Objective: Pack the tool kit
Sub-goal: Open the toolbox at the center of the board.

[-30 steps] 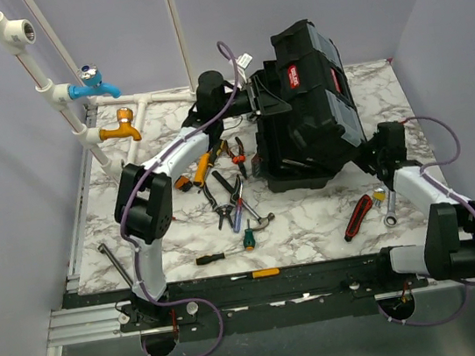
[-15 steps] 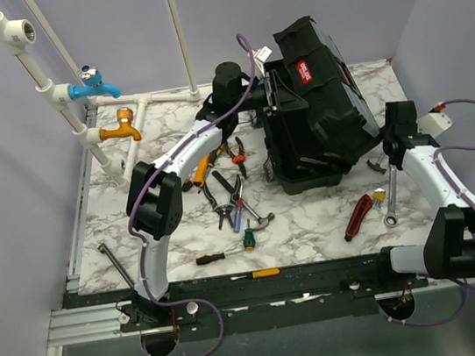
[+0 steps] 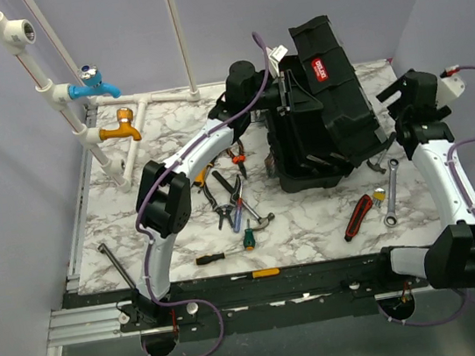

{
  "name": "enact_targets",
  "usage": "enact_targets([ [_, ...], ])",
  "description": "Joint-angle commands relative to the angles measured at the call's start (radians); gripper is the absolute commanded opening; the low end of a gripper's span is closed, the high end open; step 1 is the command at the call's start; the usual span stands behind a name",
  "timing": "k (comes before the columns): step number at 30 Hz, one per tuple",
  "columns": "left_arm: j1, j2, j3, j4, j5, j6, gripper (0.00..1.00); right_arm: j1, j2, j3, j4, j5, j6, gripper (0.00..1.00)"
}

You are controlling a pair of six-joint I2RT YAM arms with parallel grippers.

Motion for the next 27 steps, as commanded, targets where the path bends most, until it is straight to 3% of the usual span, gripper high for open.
enact_targets([
  [1,-0.018,0.011,0.065,0.022,0.0,0.006,0.33,-0.001,-0.073,0.058,0.193,-0.275,-0.208,1.0],
  [9,-0.016,-0.03,0.006,0.015,-0.009,0.04,0.33,0.0,-0.045,0.174,0.19,-0.721,-0.316,1.0],
  [16,-0.016,-0.033,0.006,0.066,-0.008,-0.001,0.33,0.035,0.05,0.408,-0.076,-0.738,-0.422,1.0],
  [24,-0.016,-0.054,-0.005,0.098,-0.02,-0.003,0.4,0.037,0.16,0.413,-0.086,-0.898,-0.373,1.0],
  [27,-0.016,-0.048,-0.011,0.107,-0.023,-0.013,0.48,0.037,0.196,0.414,-0.084,-0.903,-0.363,1.0],
])
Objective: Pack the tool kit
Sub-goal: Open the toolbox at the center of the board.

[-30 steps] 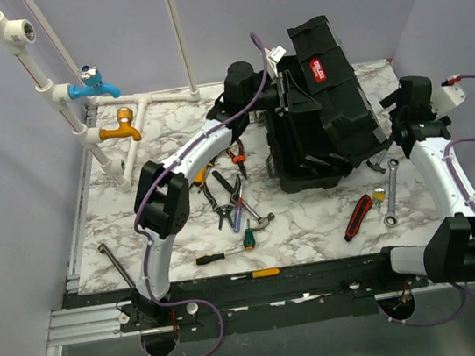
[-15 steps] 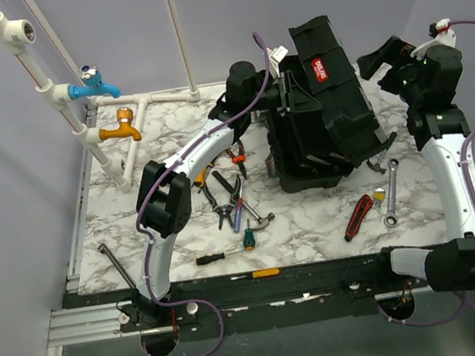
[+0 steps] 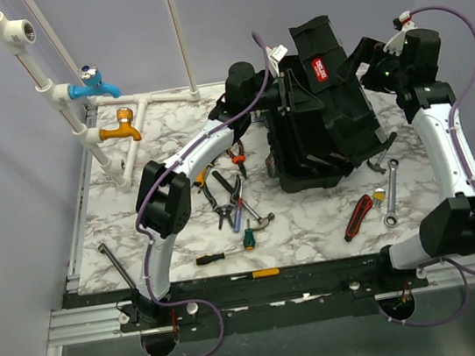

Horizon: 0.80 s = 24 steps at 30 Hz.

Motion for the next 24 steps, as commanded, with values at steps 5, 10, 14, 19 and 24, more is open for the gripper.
enact_targets([
  [5,-0.011,-0.037,-0.006,0.089,-0.021,-0.033,0.67,0.01,0.073,0.037,-0.074,-0.073,-0.01,1.0],
  [10,-0.014,-0.005,0.027,0.124,-0.022,-0.078,0.73,0.014,0.068,0.045,-0.095,-0.008,-0.012,1.0],
  [14,-0.015,0.0,0.026,0.148,-0.031,-0.089,0.73,0.014,0.031,0.006,-0.074,0.015,0.002,1.0],
  [19,-0.015,0.004,0.003,0.17,-0.037,-0.095,0.73,0.134,-0.018,0.067,-0.184,0.275,-0.107,1.0],
  [24,-0.014,0.025,0.003,0.21,-0.037,-0.129,0.73,0.283,-0.011,0.156,-0.289,0.552,-0.199,1.0],
])
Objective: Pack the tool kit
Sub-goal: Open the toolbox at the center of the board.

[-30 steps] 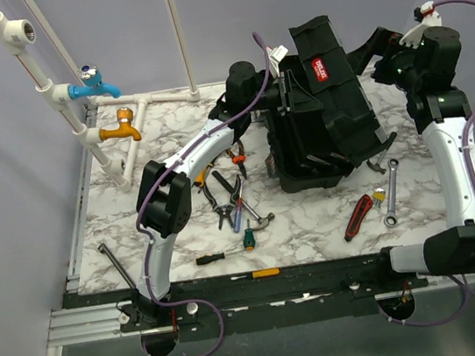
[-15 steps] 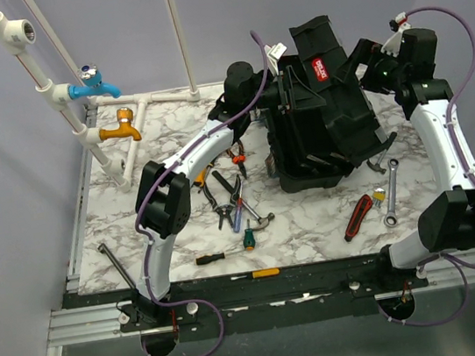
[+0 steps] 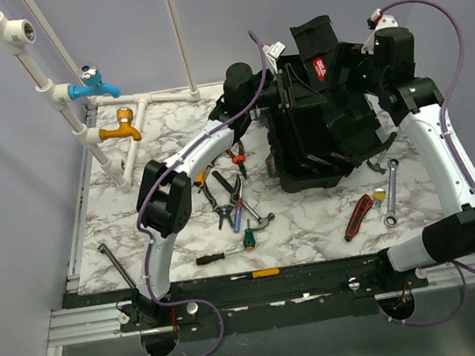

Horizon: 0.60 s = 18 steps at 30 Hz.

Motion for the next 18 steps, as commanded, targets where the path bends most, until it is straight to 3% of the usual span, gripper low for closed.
enact_targets([
  [1,-0.017,0.023,0.01,0.106,-0.036,-0.023,0.73,0.13,-0.033,0.066,-0.11,0.262,-0.096,1.0],
  [6,-0.014,0.026,0.009,0.114,-0.04,-0.023,0.73,0.254,-0.083,-0.012,-0.101,0.386,-0.1,1.0],
  [11,-0.005,0.033,0.0,0.144,-0.041,-0.044,0.73,0.3,-0.182,-0.13,-0.072,0.434,-0.111,0.98],
  [18,0.002,0.05,0.008,0.172,-0.04,-0.07,0.73,0.353,-0.214,-0.158,-0.138,0.467,-0.127,0.98],
])
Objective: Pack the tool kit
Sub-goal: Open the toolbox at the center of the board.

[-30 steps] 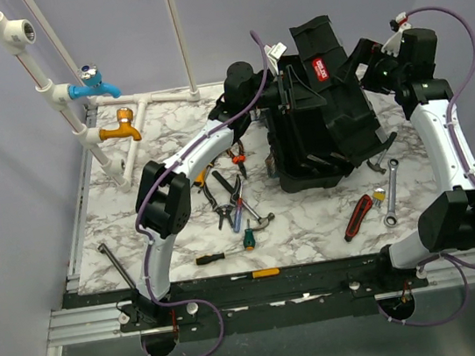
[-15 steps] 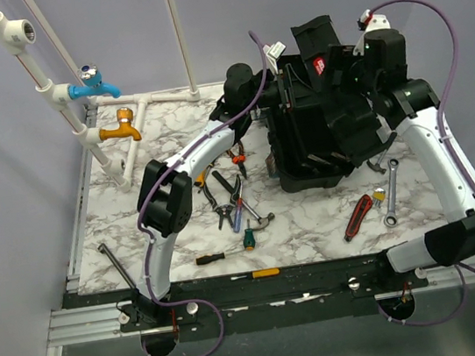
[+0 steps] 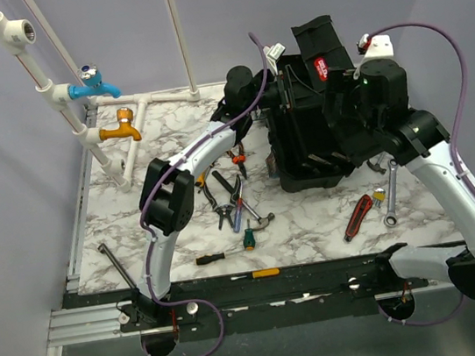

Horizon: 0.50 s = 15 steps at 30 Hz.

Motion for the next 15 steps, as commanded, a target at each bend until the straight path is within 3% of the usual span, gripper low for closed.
enact_targets([
  [1,0.001,0.023,0.016,0.084,-0.041,-0.025,0.73,0.063,0.026,-0.03,-0.126,0.036,-0.032,0.98],
  [6,0.012,0.038,0.027,0.098,-0.038,-0.046,0.73,0.201,0.046,-0.046,-0.163,0.188,-0.028,1.0],
  [11,0.02,0.04,0.026,0.104,-0.035,-0.051,0.73,0.223,0.05,-0.059,-0.187,0.243,-0.031,1.0],
  [15,0.024,0.04,0.029,0.108,-0.032,-0.054,0.73,0.298,0.14,-0.009,-0.29,0.437,-0.034,1.0],
])
